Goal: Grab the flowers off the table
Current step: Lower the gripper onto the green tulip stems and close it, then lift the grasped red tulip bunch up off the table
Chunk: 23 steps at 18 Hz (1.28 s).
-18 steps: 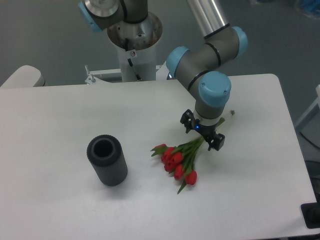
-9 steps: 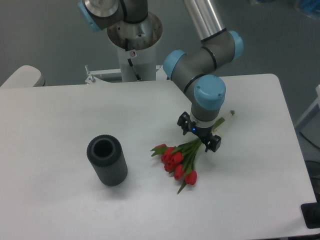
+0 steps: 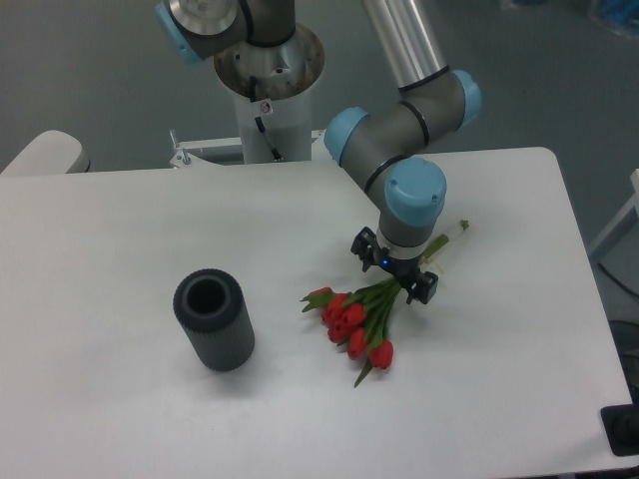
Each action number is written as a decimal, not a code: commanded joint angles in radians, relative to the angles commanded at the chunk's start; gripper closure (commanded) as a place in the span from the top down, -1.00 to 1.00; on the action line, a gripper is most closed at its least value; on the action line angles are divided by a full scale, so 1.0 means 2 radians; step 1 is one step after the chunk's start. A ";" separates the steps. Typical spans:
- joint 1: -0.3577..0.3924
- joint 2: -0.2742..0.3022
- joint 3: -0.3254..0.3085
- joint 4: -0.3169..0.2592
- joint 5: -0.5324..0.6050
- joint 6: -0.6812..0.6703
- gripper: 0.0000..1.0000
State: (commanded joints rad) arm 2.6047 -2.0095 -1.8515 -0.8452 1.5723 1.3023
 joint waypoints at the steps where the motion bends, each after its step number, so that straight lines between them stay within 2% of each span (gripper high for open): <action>1: 0.000 0.000 -0.002 0.001 0.000 0.000 1.00; 3: -0.001 0.000 -0.002 0.000 0.000 0.000 1.00; 4: -0.001 0.000 0.000 0.001 -0.002 0.001 -0.11; 5: -0.001 0.000 0.002 0.001 -0.002 0.001 -0.30; 10: -0.001 0.000 0.004 0.002 -0.002 0.001 -0.44; 17: -0.001 0.001 0.009 0.004 -0.003 0.002 -0.53; 23: 0.005 0.005 0.029 0.005 -0.005 0.008 -0.59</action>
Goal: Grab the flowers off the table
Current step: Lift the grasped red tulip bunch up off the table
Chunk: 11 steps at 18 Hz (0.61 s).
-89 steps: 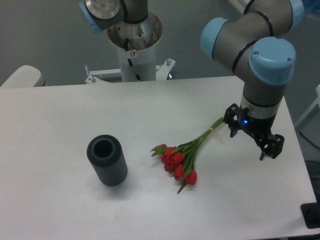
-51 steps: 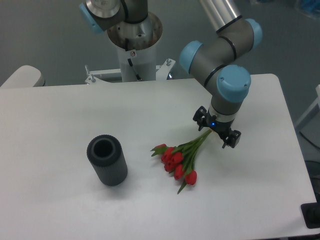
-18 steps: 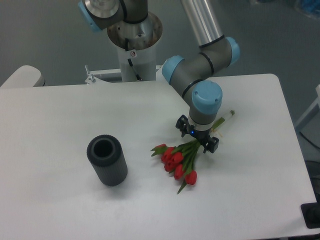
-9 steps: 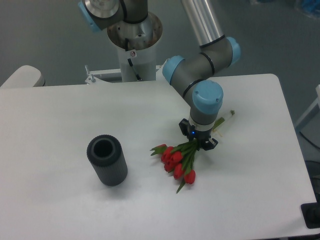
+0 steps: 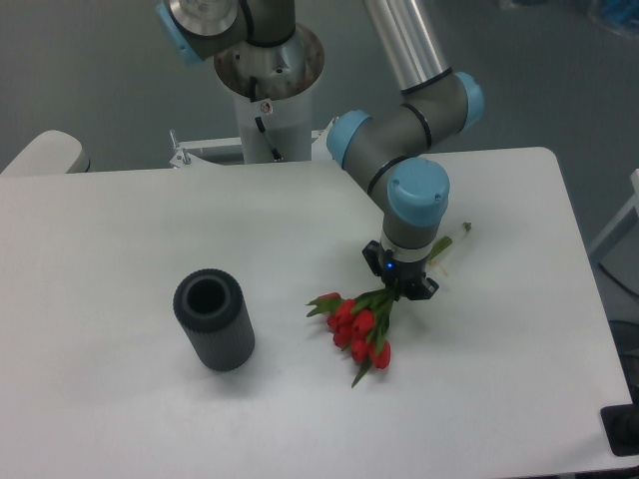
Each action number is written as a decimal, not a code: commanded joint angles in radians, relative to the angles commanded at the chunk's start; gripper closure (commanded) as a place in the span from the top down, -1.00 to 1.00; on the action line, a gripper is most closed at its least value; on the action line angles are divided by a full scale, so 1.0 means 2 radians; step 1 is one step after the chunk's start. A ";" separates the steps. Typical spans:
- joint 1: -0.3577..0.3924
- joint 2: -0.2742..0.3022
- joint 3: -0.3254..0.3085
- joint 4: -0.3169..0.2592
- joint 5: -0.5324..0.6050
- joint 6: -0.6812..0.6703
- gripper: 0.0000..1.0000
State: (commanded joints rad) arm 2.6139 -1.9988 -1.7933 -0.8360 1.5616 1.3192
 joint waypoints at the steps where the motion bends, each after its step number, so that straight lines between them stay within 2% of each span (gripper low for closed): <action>1: 0.002 0.002 0.004 -0.001 -0.001 0.000 -0.60; 5: 0.002 0.010 0.015 -0.001 -0.008 0.000 -0.69; 7: -0.001 0.018 0.031 -0.008 -0.024 0.000 -0.70; 11: 0.002 0.033 0.035 -0.007 -0.066 0.000 -0.70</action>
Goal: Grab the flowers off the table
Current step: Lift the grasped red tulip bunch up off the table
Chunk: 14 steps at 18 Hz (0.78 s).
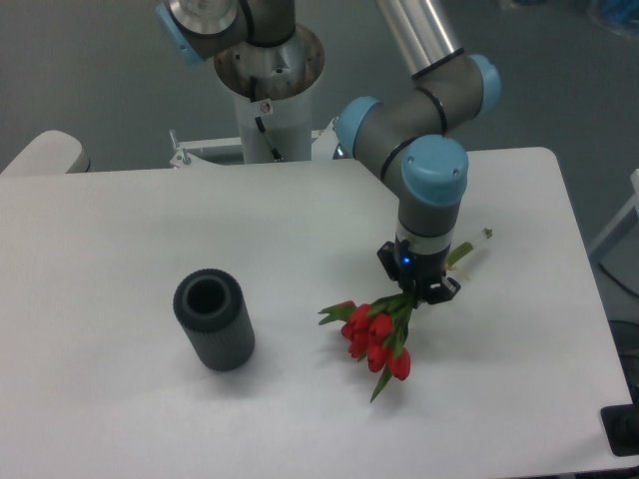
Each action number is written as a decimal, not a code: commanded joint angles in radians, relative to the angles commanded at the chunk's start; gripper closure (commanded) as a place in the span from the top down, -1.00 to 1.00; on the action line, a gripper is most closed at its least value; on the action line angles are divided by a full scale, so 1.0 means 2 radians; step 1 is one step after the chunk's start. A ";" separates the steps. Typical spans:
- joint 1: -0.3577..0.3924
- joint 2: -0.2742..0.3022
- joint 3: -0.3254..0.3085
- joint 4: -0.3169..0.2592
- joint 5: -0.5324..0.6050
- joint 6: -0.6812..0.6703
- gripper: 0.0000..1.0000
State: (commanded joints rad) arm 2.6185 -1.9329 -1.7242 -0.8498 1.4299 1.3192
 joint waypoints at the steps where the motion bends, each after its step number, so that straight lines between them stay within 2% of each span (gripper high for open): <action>1: 0.000 0.002 0.003 0.000 -0.014 0.000 -0.70; 4: 0.003 0.004 0.008 0.002 -0.061 -0.001 -0.70; 8: 0.011 0.005 0.029 0.000 -0.147 -0.011 -0.70; 11: 0.022 0.004 0.040 0.001 -0.219 -0.057 -0.70; 14: 0.026 0.002 0.067 0.000 -0.265 -0.101 -0.70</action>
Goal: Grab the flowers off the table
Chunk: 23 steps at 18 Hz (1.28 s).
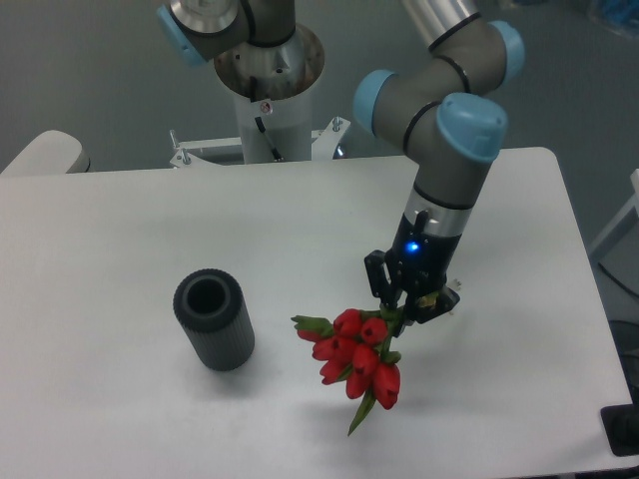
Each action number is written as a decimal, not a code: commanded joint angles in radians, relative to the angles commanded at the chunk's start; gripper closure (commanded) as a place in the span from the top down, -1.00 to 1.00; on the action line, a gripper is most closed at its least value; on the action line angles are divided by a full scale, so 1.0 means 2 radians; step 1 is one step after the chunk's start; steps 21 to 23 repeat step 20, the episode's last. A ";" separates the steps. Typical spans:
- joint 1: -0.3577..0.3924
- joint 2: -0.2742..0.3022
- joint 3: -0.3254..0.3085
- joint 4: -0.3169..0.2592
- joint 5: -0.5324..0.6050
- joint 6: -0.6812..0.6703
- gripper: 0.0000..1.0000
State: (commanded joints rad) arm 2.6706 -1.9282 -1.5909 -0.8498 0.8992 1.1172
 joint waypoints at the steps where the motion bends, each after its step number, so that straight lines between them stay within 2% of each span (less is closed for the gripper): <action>1: 0.001 -0.001 0.008 0.000 -0.013 -0.025 -0.70; 7: -0.002 0.000 0.033 0.001 -0.044 -0.109 -0.70; 11: -0.001 0.002 0.033 0.002 -0.066 -0.114 -0.70; 23: -0.008 0.005 0.032 0.002 -0.067 -0.116 -0.70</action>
